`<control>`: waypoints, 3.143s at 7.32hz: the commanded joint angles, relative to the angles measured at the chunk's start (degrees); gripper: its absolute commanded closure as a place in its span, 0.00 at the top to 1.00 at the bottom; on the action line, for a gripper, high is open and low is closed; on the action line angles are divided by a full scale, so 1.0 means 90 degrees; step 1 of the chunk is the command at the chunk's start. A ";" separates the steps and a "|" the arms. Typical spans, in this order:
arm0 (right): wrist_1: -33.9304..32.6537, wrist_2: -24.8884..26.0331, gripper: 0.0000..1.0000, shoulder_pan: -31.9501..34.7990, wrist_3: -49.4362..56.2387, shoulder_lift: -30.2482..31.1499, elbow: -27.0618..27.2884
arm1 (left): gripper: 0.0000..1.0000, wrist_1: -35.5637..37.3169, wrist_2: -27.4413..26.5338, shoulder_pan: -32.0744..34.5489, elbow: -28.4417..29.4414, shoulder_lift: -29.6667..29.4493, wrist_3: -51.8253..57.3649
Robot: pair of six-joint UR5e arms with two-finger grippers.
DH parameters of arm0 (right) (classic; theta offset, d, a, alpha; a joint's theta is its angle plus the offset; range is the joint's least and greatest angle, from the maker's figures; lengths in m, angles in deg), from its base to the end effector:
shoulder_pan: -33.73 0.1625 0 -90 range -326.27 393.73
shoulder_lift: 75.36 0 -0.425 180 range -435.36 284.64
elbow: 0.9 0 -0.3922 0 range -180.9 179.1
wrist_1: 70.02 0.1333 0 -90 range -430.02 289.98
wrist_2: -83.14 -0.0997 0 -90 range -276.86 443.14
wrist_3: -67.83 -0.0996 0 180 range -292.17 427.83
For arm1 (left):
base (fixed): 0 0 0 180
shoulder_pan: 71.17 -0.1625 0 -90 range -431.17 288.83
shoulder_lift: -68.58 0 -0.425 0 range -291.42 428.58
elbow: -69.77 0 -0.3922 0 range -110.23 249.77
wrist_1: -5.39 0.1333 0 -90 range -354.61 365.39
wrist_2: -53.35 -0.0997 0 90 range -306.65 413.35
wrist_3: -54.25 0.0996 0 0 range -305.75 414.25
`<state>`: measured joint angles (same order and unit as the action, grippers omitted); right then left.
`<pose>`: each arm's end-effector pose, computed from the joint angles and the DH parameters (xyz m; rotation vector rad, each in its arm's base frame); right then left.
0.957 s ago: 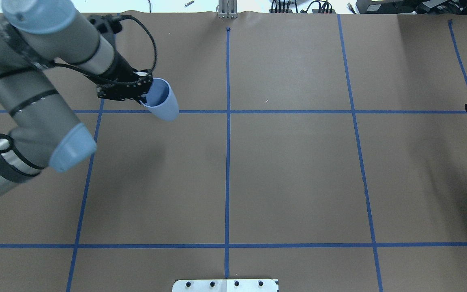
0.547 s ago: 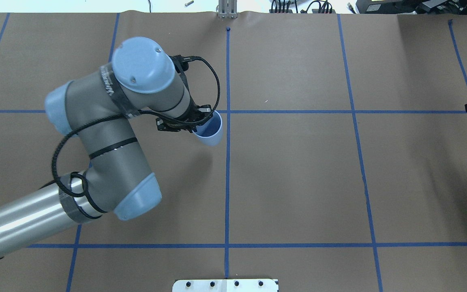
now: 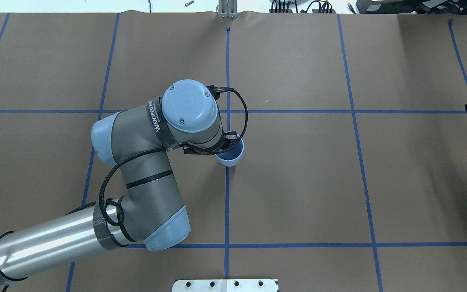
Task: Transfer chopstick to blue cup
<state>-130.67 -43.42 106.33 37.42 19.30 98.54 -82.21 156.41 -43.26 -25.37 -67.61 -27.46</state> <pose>-0.0741 -0.4837 0.5637 0.2745 -0.7975 0.0235 0.5582 -0.4211 0.1391 0.0609 0.8762 -0.2229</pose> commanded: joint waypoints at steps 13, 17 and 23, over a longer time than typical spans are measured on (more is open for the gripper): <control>-0.0068 -0.0088 1.00 0.1042 0.1180 0.0185 -0.0081 | 0.98 -0.0023 0.2560 0.4031 -0.1181 0.2871 0.6085; 0.0009 0.0727 1.00 0.1553 0.1095 0.0059 -0.0509 | 0.98 -0.0111 0.3080 0.6028 0.0275 0.3559 0.9865; 0.1377 0.1153 0.78 0.1260 -0.0322 -0.0381 -0.1751 | 0.98 -0.0120 0.3129 0.6089 0.0229 0.3735 0.9899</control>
<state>-119.48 -32.96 118.29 36.18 15.95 83.52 -83.27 184.52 11.52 -23.25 -34.17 61.62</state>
